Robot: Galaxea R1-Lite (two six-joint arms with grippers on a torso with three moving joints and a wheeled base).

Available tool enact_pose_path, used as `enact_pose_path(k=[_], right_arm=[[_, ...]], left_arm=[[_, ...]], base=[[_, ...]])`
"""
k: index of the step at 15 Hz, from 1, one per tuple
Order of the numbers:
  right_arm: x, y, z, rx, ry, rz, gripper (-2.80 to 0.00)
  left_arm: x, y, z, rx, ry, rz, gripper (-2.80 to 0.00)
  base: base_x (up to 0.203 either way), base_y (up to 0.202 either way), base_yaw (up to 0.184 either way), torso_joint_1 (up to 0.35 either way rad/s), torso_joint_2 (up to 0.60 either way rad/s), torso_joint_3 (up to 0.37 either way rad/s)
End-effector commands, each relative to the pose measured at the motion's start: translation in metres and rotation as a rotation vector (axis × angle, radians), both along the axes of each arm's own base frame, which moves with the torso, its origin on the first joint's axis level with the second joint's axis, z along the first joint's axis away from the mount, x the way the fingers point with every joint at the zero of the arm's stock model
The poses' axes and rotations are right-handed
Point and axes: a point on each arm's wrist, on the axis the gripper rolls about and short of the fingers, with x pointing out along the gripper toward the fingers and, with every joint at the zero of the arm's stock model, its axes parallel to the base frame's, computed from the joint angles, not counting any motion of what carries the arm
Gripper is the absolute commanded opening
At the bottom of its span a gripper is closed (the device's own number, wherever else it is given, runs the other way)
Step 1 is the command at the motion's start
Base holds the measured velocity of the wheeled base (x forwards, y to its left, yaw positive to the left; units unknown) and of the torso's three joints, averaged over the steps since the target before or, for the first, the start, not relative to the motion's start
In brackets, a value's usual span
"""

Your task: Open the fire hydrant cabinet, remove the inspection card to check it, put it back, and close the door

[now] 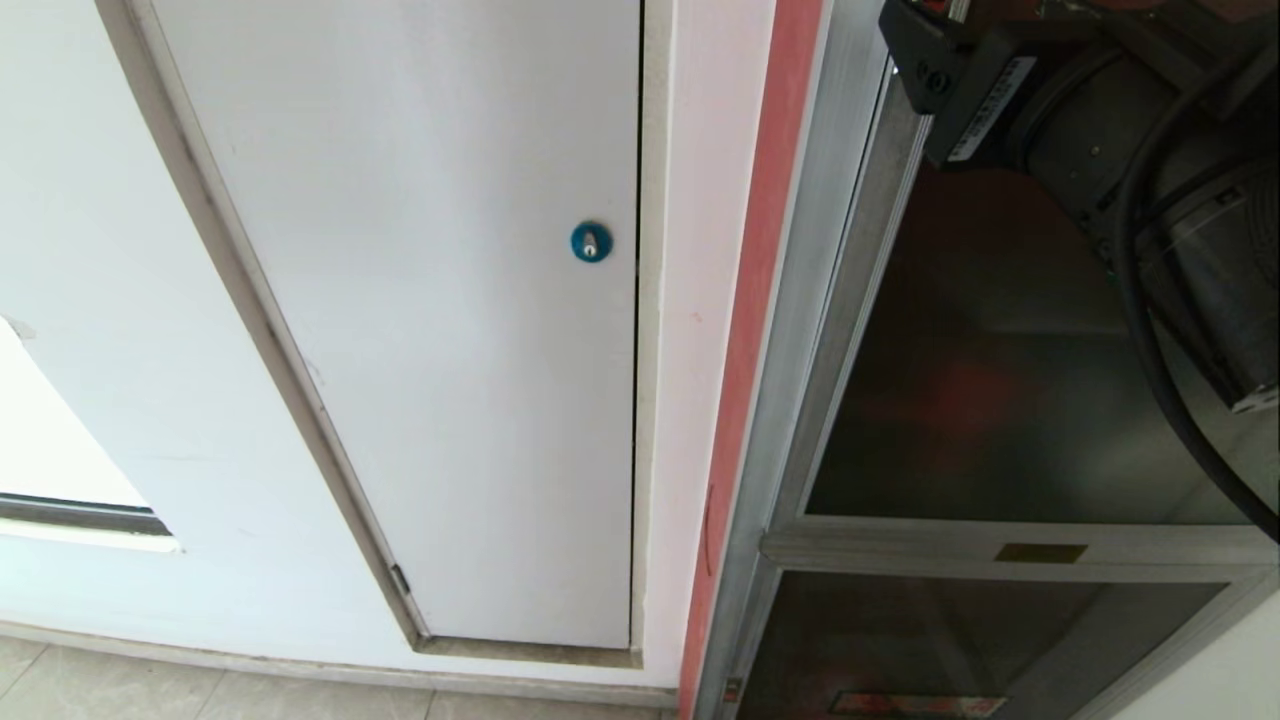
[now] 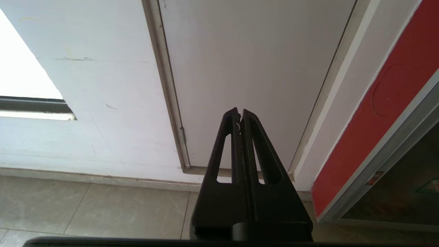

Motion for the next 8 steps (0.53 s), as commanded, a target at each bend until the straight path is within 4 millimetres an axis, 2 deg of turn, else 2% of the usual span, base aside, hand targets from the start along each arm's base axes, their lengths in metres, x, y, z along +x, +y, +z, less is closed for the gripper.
enact_pose_path(k=[1, 8], right_arm=[[0.005, 0.004, 0.006, 0.013, -0.008, -0.011, 0.00], [0.022, 0.006, 0.016, 0.010, 0.003, -0.054, 0.00]], left_arm=[[0.000, 0.000, 0.000, 0.000, 0.000, 0.001, -2.80], [0.000, 0.000, 0.000, 0.000, 0.000, 0.001, -2.80]], base=[[0.000, 0.000, 0.000, 0.000, 0.00, 0.000], [0.000, 0.000, 0.000, 0.000, 0.00, 0.000]])
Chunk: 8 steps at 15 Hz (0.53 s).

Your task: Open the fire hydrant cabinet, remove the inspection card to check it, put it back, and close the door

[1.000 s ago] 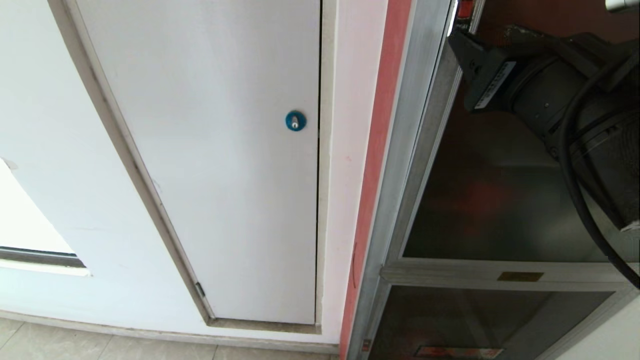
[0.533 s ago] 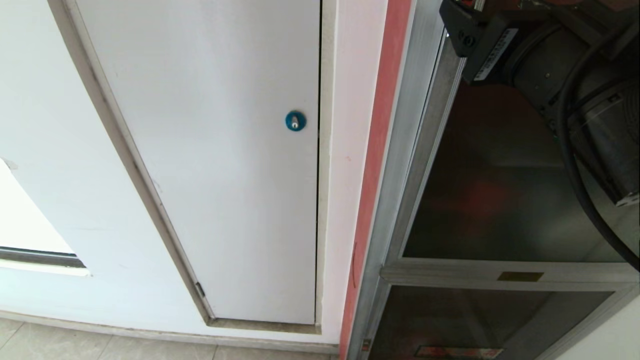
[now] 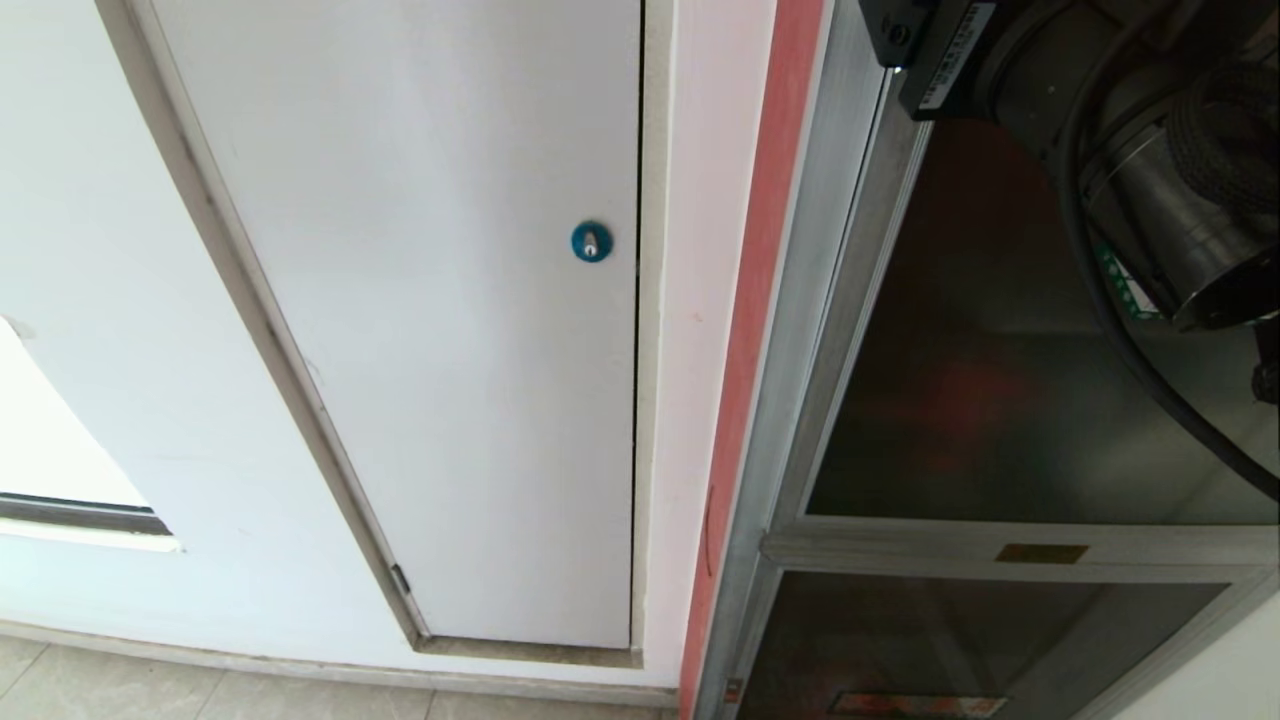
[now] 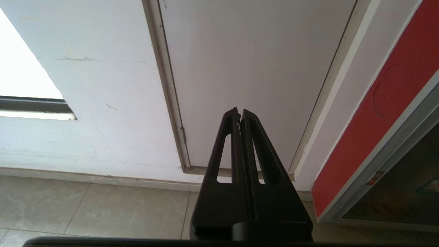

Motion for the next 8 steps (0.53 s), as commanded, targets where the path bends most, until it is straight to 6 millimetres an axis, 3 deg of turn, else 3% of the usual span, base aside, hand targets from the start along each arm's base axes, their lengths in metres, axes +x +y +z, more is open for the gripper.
enact_pose_path(k=[1, 8], right_arm=[[0.0056, -0.0020, 0.0005, 0.004, 0.000, -0.027, 0.00], [0.0119, -0.0062, 0.0060, 0.013, -0.011, -0.054, 0.00]], left_arm=[[0.0000, 0.0000, 0.0000, -0.001, 0.000, -0.001, -2.80], [0.0000, 0.0000, 0.0000, -0.001, 0.000, -0.001, -2.80]], base=[[0.000, 0.000, 0.000, 0.000, 0.00, 0.000], [0.000, 0.000, 0.000, 0.000, 0.00, 0.000]])
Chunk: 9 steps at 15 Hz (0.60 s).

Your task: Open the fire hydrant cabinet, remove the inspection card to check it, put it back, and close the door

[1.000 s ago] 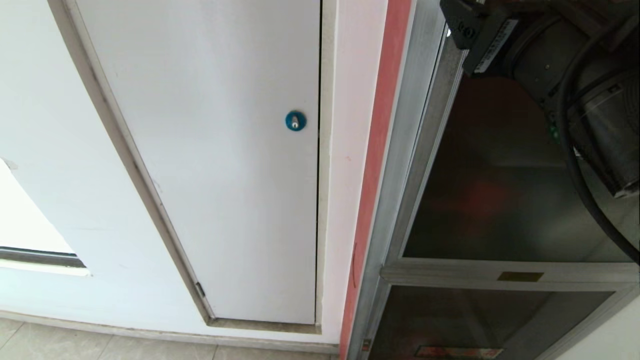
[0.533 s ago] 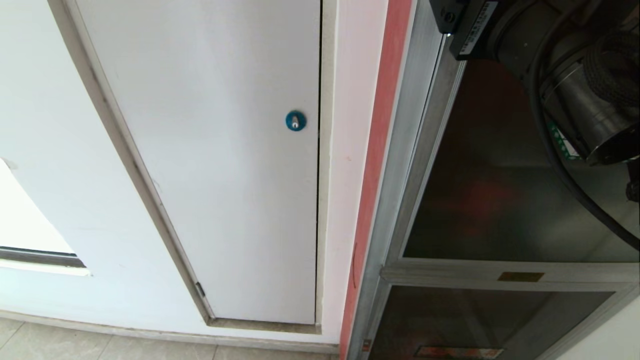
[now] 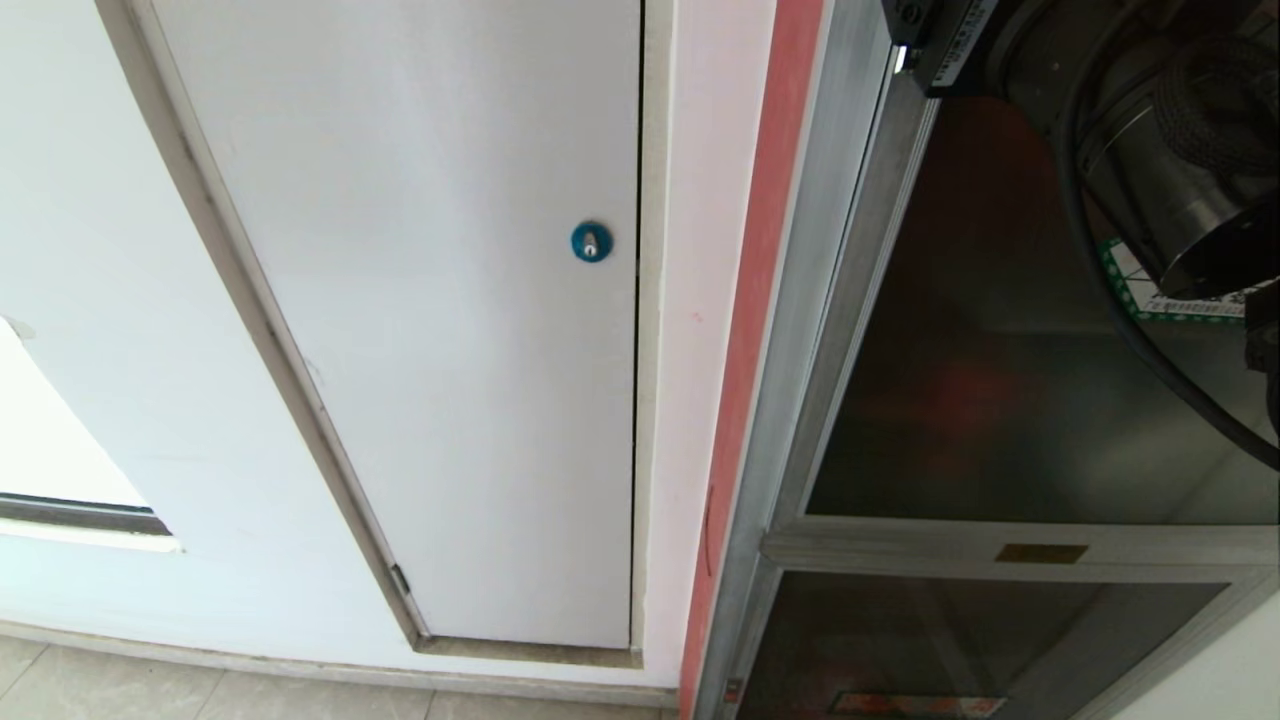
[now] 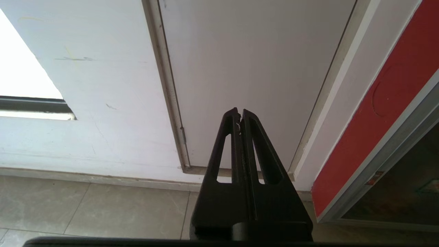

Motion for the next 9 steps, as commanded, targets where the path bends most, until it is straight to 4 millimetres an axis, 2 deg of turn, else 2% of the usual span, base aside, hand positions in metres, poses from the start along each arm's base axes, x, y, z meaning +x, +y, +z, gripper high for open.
enact_pose_path(k=[1, 5, 6, 9], right_arm=[[0.003, 0.002, -0.002, -0.004, 0.004, -0.005, 0.00], [0.014, 0.010, -0.006, -0.020, 0.013, -0.011, 0.00], [0.015, 0.010, -0.004, -0.015, 0.005, -0.013, -2.80], [0.018, 0.008, -0.006, -0.013, 0.011, -0.031, -2.80]], left_arm=[[0.000, 0.000, 0.000, 0.000, 0.000, 0.000, -2.80], [0.000, 0.000, 0.000, 0.000, 0.000, 0.000, -2.80], [0.000, 0.000, 0.000, 0.000, 0.000, 0.001, -2.80], [0.000, 0.000, 0.000, 0.000, 0.000, 0.000, -2.80]], base=[[0.000, 0.000, 0.000, 0.000, 0.00, 0.000], [0.000, 0.000, 0.000, 0.000, 0.00, 0.000], [0.000, 0.000, 0.000, 0.000, 0.00, 0.000], [0.000, 0.000, 0.000, 0.000, 0.00, 0.000]])
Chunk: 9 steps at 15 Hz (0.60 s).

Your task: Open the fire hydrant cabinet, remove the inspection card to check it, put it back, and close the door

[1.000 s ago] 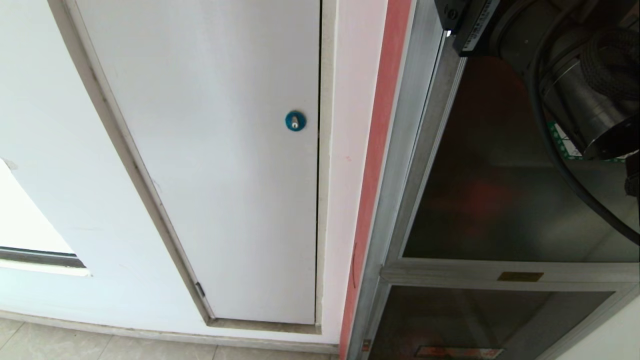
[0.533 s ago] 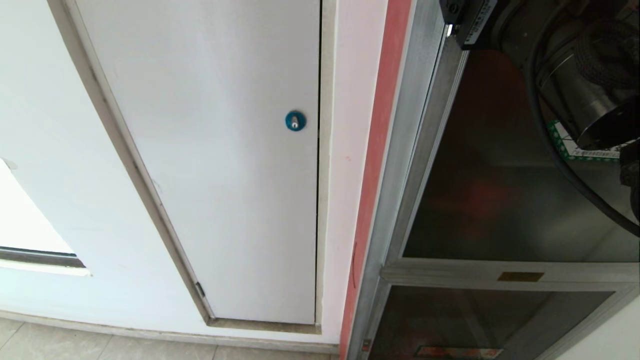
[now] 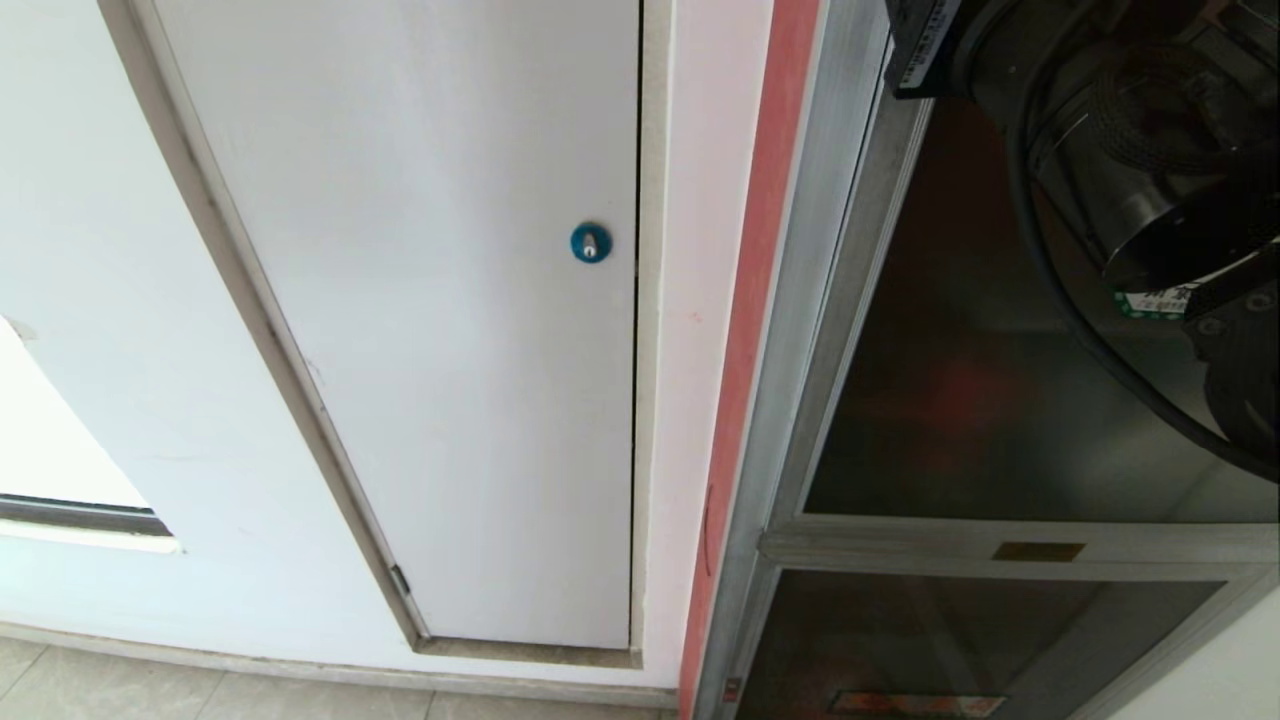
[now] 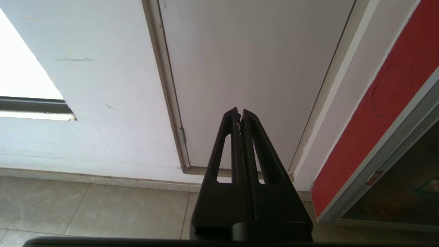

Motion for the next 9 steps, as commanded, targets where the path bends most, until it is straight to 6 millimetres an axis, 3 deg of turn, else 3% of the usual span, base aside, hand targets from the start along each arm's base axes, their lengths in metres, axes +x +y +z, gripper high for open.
enact_pose_path(k=[1, 9], right_arm=[[0.0036, 0.0002, -0.0032, -0.004, 0.009, -0.013, -2.80], [0.0019, -0.0010, -0.0078, -0.040, 0.046, -0.015, -2.80]], left_arm=[[0.0000, 0.0000, 0.0000, 0.000, 0.000, 0.001, -2.80], [0.0000, 0.0000, 0.0000, 0.000, 0.000, 0.000, -2.80]], base=[[0.000, 0.000, 0.000, 0.000, 0.00, 0.000], [0.000, 0.000, 0.000, 0.000, 0.00, 0.000]])
